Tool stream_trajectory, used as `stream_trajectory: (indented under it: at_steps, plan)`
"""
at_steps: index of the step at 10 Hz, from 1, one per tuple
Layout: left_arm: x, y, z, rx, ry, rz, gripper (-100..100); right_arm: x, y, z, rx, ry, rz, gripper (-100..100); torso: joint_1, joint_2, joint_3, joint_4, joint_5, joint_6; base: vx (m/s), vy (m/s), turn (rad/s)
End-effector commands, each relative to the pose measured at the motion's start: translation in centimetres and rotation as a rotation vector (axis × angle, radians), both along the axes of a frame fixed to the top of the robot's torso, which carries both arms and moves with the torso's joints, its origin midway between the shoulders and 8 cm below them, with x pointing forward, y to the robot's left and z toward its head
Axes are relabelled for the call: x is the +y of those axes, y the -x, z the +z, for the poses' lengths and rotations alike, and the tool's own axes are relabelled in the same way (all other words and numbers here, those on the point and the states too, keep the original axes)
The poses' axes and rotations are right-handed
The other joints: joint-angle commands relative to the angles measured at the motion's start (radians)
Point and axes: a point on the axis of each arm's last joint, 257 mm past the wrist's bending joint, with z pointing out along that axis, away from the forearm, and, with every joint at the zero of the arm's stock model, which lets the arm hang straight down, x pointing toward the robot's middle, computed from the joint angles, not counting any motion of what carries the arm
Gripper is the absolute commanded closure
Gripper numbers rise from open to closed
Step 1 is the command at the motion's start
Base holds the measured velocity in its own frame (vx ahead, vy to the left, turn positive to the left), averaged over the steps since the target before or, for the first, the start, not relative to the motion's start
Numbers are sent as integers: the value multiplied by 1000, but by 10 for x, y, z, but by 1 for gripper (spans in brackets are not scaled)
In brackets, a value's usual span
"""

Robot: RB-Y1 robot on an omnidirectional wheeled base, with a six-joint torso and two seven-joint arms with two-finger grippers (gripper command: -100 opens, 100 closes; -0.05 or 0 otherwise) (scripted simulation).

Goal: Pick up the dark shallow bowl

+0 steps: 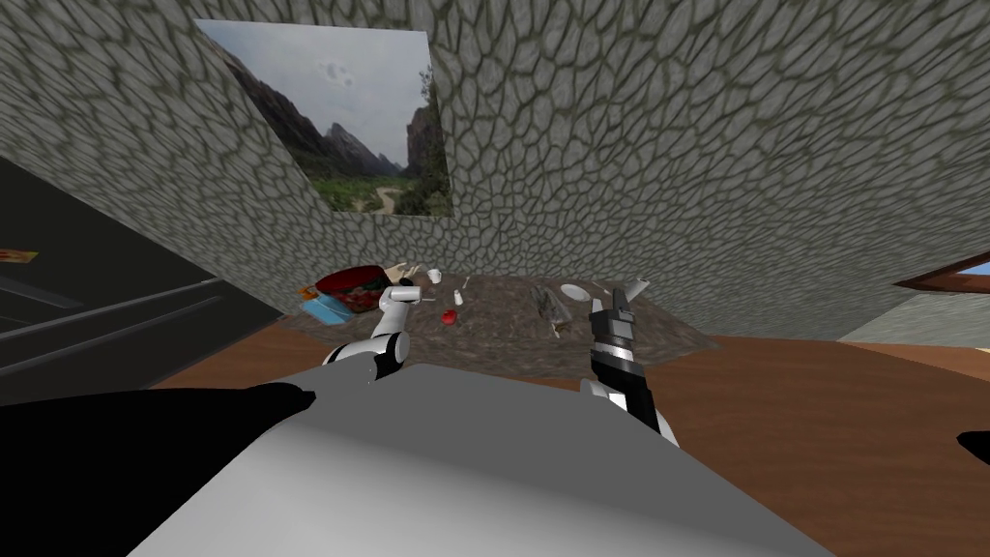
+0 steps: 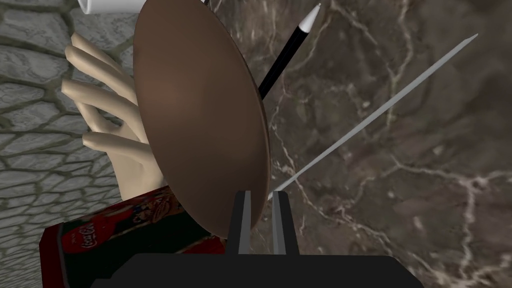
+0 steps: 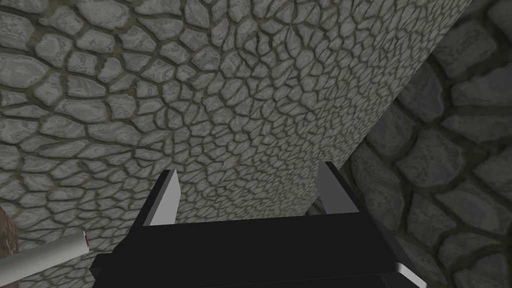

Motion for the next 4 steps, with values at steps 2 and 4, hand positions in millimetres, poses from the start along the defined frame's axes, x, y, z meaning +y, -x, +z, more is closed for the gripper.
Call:
stream_trajectory:
  at_steps: [2, 4]
  plan:
    - [0, -4, 12, 4, -10, -4, 100, 0, 0, 0, 0, 0, 0, 0, 0, 0, 0, 0, 0, 0, -39, -15, -38]
    - [-1, -3, 6, 3, -8, -4, 0, 0, 0, 0, 0, 0, 0, 0, -2, 4, 3, 1, -1, 0, -27, -11, -15]
